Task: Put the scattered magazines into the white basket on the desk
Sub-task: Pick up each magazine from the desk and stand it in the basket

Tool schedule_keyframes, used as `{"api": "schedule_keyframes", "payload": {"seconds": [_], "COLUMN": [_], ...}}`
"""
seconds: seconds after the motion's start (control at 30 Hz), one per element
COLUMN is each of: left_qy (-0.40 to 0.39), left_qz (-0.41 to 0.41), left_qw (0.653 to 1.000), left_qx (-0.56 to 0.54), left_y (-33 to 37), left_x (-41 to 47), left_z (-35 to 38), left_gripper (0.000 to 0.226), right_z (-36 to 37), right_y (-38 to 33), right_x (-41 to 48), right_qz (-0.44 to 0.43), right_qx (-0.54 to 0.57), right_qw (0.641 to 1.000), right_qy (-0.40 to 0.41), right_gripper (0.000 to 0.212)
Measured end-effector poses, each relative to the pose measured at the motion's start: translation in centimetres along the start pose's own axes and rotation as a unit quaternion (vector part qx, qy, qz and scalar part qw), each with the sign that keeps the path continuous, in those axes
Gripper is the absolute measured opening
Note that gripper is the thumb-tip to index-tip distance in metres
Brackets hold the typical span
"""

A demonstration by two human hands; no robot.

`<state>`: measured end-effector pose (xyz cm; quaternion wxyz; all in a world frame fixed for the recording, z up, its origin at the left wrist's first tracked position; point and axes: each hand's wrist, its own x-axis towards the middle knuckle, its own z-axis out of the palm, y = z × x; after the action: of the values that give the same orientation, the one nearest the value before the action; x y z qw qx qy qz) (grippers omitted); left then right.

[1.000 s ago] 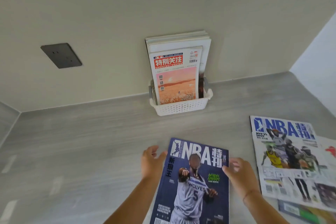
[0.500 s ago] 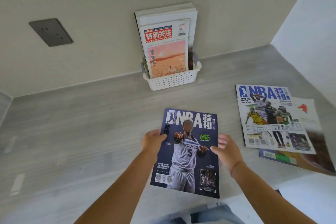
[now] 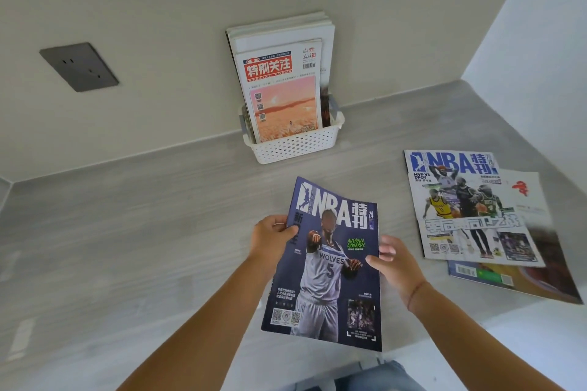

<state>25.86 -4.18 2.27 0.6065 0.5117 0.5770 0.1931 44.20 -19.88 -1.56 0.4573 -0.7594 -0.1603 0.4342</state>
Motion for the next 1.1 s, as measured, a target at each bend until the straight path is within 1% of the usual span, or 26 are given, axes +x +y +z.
{"api": "schedule_keyframes", "payload": {"seconds": [0.07, 0.17, 0.23, 0.3, 0.37, 0.4, 0.5, 0.57, 0.63, 0.7, 0.77, 0.8, 0.93, 1.0, 1.1], "left_qy": [-0.008, -0.054, -0.082, -0.086, -0.061, -0.04, 0.022, 0.057, 0.081, 0.105, 0.123, 0.13, 0.157, 0.17, 0.194], "left_qz": [0.023, 0.058, 0.08, 0.096, 0.105, 0.109, 0.129, 0.153, 0.181, 0.213, 0.241, 0.25, 0.261, 0.249, 0.206], "left_qw": [1.0, 0.995, 0.99, 0.987, 0.988, 0.988, 0.984, 0.98, 0.973, 0.963, 0.953, 0.949, 0.937, 0.937, 0.945], "left_qx": [-0.014, -0.06, -0.08, -0.092, -0.094, -0.098, -0.123, -0.117, -0.116, -0.128, -0.135, -0.142, -0.17, -0.175, -0.166], "left_y": [0.8, 2.3, 3.5, 4.7, 6.2, 7.1, 10.7, 13.6, 16.7, 19.9, 22.8, 24.0, 26.4, 26.2, 24.4], "left_x": [-0.3, -0.6, -0.7, -0.4, 0.1, 0.4, 2.0, 3.3, 4.5, 5.6, 6.7, 7.2, 9.6, 11.0, 13.4], "left_z": [0.1, -0.1, -0.2, -0.4, -0.7, -1.0, -2.0, -2.9, -3.9, -4.7, -5.4, -5.6, -5.9, -5.7, -5.3], "left_gripper": [0.016, 0.018, 0.018, 0.017, 0.018, 0.018, 0.016, 0.011, 0.01, 0.01, 0.009, 0.009, 0.011, 0.011, 0.012], "right_z": [0.1, -0.1, -0.7, -1.2, -1.3, -1.3, -1.2, -1.2, -0.9, -0.5, 0.0, 0.4, 1.4, 2.0, 2.9], "right_y": [-0.2, -0.5, -0.9, -1.5, -3.2, -4.6, -10.1, -14.8, -19.7, -24.2, -28.1, -29.8, -33.1, -33.2, -31.9], "right_x": [0.2, 0.8, 1.4, 2.1, 3.2, 4.0, 6.8, 8.7, 10.6, 12.4, 13.7, 14.1, 16.5, 17.8, 19.7], "right_qz": [-0.007, -0.025, -0.02, -0.003, -0.003, -0.019, -0.103, -0.162, -0.219, -0.274, -0.322, -0.336, -0.371, -0.366, -0.339], "right_qx": [0.012, 0.033, -0.001, 0.002, 0.029, 0.023, -0.019, -0.019, -0.02, -0.033, -0.048, -0.055, -0.079, -0.092, -0.117], "right_qw": [1.0, 0.999, 1.0, 0.999, 0.998, 0.999, 0.994, 0.987, 0.976, 0.961, 0.945, 0.939, 0.924, 0.925, 0.932], "right_qy": [0.007, 0.003, -0.011, -0.035, -0.052, -0.044, -0.008, 0.001, 0.003, 0.012, 0.035, 0.04, 0.041, 0.048, 0.057], "right_gripper": [0.036, 0.037, 0.027, 0.016, 0.01, 0.01, 0.012, 0.013, 0.016, 0.009, 0.017, 0.017, 0.013, 0.014, 0.015]}}
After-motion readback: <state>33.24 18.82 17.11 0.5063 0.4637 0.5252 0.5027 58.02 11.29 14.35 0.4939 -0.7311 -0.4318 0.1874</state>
